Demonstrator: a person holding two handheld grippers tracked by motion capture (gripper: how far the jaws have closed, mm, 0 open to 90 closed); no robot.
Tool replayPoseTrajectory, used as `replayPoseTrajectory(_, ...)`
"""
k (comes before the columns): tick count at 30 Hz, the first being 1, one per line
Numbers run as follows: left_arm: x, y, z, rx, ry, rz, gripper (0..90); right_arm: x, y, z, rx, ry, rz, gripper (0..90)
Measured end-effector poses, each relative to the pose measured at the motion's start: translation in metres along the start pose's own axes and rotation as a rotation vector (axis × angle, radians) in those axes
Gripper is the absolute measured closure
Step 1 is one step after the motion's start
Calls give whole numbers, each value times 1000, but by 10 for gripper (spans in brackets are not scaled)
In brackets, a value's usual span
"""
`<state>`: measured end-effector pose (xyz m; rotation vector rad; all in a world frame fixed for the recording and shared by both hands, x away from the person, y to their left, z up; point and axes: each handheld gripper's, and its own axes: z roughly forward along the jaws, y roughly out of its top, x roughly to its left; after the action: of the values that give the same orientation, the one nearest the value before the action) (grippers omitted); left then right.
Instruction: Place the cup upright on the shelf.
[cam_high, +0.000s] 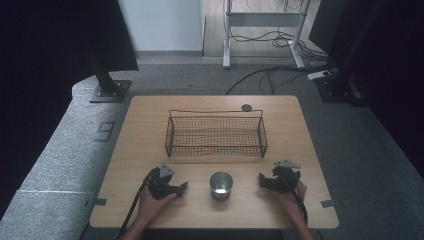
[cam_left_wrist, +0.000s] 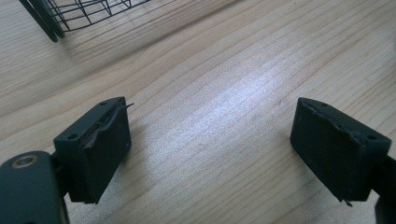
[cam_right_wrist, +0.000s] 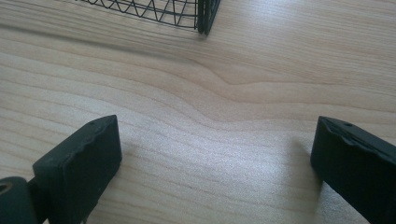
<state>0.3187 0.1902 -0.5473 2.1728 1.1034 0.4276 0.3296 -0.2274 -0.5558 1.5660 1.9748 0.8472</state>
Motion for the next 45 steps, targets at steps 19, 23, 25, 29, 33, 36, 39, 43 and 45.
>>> replayPoseTrajectory(19, 0, 0, 0, 0, -2, 2, 124, 5, -5, -10, -66, 6, -22, 154)
replayPoseTrajectory(23, 0, 0, 0, 0, -4, 4, 125, 10, -7, -16, -80, 32, -38, 151)
replayPoseTrajectory(25, 0, 0, 0, -1, -4, 4, 126, 12, -8, -20, -91, 55, -45, 152)
replayPoseTrajectory(29, 0, 0, 0, -1, -4, 5, 126, 14, -6, -33, -135, 89, -56, 156)
replayPoseTrajectory(33, 0, 0, 0, -1, -5, 6, 127, 16, -6, -42, -160, 140, -63, 180)
replayPoseTrajectory(36, 0, 1, 0, 0, -6, 6, 127, 17, -7, -46, -174, 161, -75, 192)
replayPoseTrajectory(39, 0, 1, 0, 0, -7, 7, 127, 18, -7, -47, -176, 166, -74, 191)
replayPoseTrajectory(43, 0, 1, 0, 0, -6, 7, 127, 23, -6, -50, -182, 176, -72, 190)
replayPoseTrajectory(45, 0, 1, 0, 0, -6, 6, 127, 26, -5, -52, -189, 199, -67, 199)
